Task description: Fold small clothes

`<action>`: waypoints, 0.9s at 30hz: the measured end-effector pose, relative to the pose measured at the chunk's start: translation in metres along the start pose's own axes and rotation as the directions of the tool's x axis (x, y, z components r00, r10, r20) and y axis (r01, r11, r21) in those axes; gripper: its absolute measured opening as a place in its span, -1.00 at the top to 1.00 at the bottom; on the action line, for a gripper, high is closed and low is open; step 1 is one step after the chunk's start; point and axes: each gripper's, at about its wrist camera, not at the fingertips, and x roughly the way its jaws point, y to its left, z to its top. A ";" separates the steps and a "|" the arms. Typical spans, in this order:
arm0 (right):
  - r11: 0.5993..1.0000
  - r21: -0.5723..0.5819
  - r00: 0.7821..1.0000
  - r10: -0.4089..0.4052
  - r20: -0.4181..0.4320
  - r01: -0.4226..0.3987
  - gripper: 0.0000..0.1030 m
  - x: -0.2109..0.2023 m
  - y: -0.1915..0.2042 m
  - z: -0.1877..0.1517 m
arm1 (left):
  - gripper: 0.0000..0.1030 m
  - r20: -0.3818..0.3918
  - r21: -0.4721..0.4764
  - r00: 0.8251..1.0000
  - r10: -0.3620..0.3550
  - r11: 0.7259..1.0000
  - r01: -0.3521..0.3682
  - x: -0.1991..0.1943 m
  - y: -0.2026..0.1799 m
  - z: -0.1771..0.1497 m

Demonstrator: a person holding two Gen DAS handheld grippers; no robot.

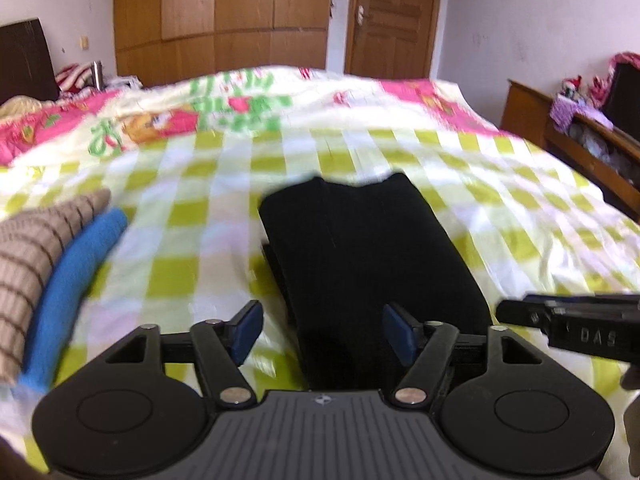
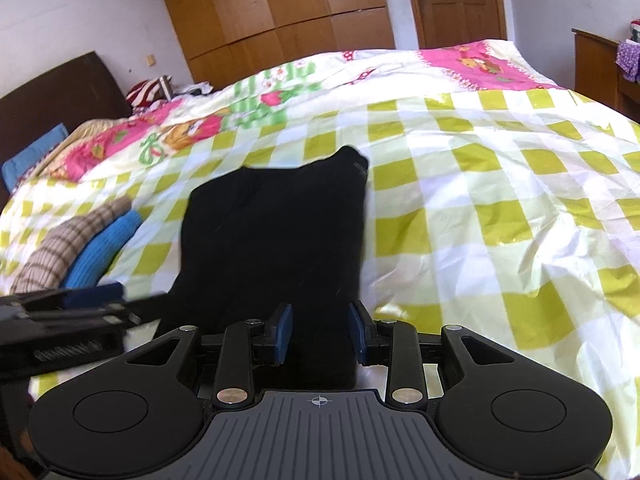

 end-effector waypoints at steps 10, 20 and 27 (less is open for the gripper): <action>0.994 0.079 0.997 0.073 -0.016 -0.071 0.11 0.063 -0.023 0.031 | -0.66 -0.063 0.008 0.998 0.023 1.000 -0.023 0.098 0.009 0.044; 0.972 0.147 0.982 0.188 -0.024 -0.182 -0.08 0.093 -0.041 0.039 | -0.89 -0.079 -0.069 0.996 -0.040 0.997 0.035 0.104 0.030 0.026; 0.963 0.167 0.976 0.218 -0.014 -0.213 -0.10 0.087 -0.047 0.037 | -0.88 -0.065 -0.120 0.995 -0.070 0.991 0.062 0.073 0.028 0.006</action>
